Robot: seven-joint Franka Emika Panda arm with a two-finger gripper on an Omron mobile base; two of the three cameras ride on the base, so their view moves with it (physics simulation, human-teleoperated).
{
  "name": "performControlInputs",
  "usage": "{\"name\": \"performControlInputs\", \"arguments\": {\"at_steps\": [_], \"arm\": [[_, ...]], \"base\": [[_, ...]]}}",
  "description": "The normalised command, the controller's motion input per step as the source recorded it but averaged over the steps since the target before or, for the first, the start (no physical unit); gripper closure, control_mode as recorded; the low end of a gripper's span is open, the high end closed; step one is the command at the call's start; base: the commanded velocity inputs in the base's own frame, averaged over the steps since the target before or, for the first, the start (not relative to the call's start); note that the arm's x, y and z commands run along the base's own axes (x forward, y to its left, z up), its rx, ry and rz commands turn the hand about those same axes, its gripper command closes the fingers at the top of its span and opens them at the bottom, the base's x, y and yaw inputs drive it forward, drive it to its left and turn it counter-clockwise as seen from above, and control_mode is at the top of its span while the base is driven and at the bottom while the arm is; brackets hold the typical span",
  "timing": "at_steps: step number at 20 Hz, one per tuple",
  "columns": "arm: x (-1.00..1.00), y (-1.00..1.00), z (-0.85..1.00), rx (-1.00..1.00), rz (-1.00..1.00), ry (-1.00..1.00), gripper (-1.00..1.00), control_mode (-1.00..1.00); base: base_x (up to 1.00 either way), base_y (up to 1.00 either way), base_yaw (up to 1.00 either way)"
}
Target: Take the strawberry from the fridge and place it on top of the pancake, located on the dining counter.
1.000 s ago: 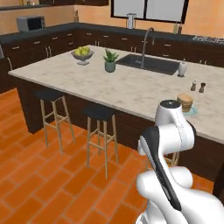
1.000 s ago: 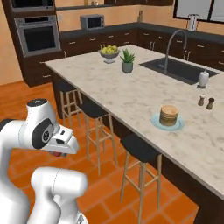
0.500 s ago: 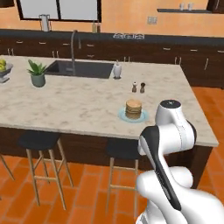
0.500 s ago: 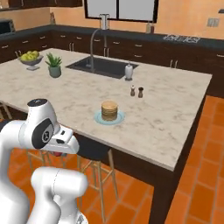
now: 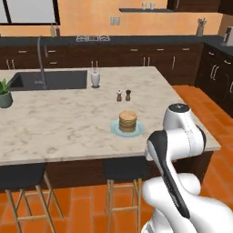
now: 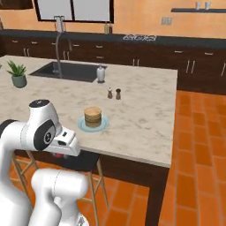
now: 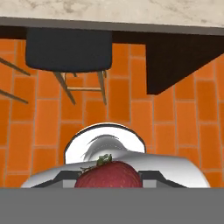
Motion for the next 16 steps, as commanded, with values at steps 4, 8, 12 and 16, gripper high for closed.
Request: {"name": "performControlInputs", "arguments": {"at_steps": [4, 8, 12, 16], "arm": [[0.0, 0.0, 0.0, 0.0, 0.0, 0.0, 1.0, 1.0], [0.0, 0.0, 0.0, 0.0, 0.0, 0.0, 1.0, 1.0], [0.0, 0.0, 0.0, 0.0, 0.0, 0.0, 1.0, 1.0], [0.0, 0.0, 0.0, 0.0, 0.0, 0.0, 1.0, 1.0]], "base": [[0.59, 0.54, -0.13], [0.52, 0.41, -0.12], [0.42, 0.25, -0.3], [0.41, 0.13, -0.29]]}}
